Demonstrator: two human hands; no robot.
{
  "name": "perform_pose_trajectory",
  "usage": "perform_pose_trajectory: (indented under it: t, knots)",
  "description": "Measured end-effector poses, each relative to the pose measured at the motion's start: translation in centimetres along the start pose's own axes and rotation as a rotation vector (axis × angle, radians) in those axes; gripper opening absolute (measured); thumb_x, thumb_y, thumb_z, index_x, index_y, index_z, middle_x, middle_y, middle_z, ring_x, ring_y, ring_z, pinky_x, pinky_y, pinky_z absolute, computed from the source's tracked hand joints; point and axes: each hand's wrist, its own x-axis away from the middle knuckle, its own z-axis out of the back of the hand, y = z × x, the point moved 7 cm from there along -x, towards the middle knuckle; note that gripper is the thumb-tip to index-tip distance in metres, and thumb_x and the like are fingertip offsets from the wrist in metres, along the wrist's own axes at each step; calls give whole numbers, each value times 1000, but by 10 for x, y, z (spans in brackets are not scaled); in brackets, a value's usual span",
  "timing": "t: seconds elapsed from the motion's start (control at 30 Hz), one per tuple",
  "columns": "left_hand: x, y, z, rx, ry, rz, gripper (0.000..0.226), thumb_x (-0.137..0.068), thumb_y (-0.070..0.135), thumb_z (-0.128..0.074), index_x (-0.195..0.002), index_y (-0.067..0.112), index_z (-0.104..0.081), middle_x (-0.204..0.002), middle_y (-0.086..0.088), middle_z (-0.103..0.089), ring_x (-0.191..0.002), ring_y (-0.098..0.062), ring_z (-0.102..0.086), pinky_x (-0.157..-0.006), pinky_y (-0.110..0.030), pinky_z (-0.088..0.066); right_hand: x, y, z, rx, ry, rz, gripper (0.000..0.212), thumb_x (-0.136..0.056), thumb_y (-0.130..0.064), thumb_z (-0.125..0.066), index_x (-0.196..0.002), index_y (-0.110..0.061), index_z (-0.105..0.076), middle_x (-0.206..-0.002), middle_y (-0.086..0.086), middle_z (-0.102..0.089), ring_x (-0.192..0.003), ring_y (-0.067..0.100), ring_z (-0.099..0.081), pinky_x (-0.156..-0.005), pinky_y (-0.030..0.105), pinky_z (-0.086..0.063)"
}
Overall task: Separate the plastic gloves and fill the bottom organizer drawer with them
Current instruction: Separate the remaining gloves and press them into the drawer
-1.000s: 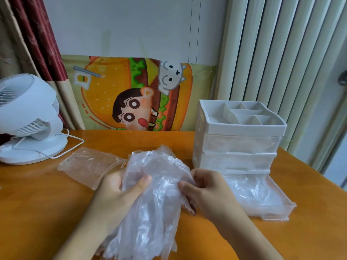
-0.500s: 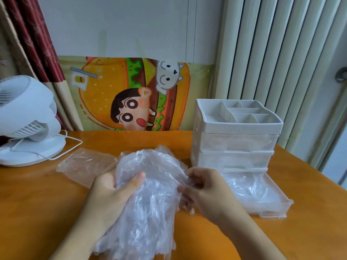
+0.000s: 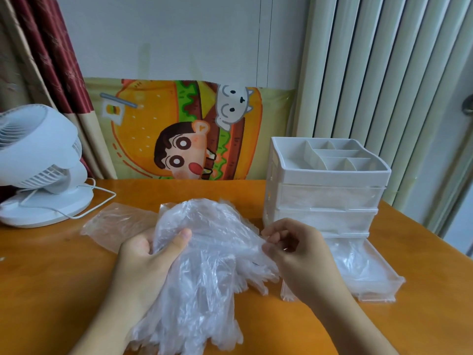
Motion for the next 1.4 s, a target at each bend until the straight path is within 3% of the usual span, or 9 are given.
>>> perform_pose_trajectory:
  t: [0.1,0.3,0.43,0.53,0.67,0.77,0.9,1.17,1.4]
  knots:
    - [-3,-3,3,0,-6,1,32,-88,29,-76,-76,-1,-73,-71,-18,-73,-68,-27,-71,-55,-22,-54,-1,-3,9,-4,66,34,29,-96,0,-65,-86,-26,-75,-67,0,-67,-54,6,-51,-51,18,-43]
    - [0,-1,-6,23,-88,8,20,-84,29,-75,-92,10,-79,-87,-5,-80,-82,-17,-77,-72,-29,-55,9,-26,-7,-62,-78,137,4,-98,-27,-72,-99,-30,-74,-96,-13,-71,-94,7,-67,-78,23,-53]
    - [0,-4,-6,22,-75,-2,20,-81,33,-78,-91,16,-81,-89,-9,-80,-86,-27,-76,-81,-43,-57,12,-23,-16,49,-127,148,14,-93,-21,-78,-82,-26,-70,-91,-13,-72,-85,9,-67,-75,26,-55]
    - [0,-4,-7,13,-85,-10,17,-82,29,-78,-89,14,-80,-84,-5,-80,-79,-17,-76,-69,-28,-57,11,-14,-17,-147,-191,34,14,-94,-24,-77,-88,-19,-66,-83,-9,-69,-77,14,-65,-68,30,-54]
    - [6,-1,-18,-3,-152,-12,13,-81,24,-79,-91,16,-80,-85,0,-80,-80,-11,-76,-62,-19,-55,16,-14,-28,-133,-314,-7,55,-77,-69,-79,-111,-29,-65,-106,-8,-73,-101,12,-71,-88,36,-57]
    - [9,-1,-28,-28,-247,-24,15,-78,29,-82,-91,21,-82,-92,-3,-81,-88,-16,-77,-74,-25,-56,15,-17,-34,20,-198,92,48,-86,-51,-73,-81,-7,-55,-71,15,-53,-64,14,-50,-61,48,-47]
    - [2,-7,-21,-61,-292,-33,44,-79,60,-80,-86,16,-76,-81,-19,-70,-76,-23,-65,-73,-35,-45,12,-11,-32,-69,-160,21,40,-99,-23,-64,-78,6,-48,-60,23,-57,-51,27,-54,-54,52,-49]
    - [4,-2,-23,-125,-314,-117,39,-98,56,-60,-98,19,-75,-94,-7,-73,-94,-13,-68,-89,-35,-47,13,-8,-32,-172,-218,-45,40,-103,-12,-64,-81,14,-41,-54,30,-49,-44,23,-47,-49,44,-41]
    - [-2,-7,-13,-29,-197,-86,67,-86,59,-62,-86,-8,-61,-69,-24,-51,-66,-31,-47,-65,-47,-37,11,-3,-32,-143,-270,-61,40,-104,-11,-64,-78,6,-39,-59,16,-42,-44,22,-44,-50,41,-36]
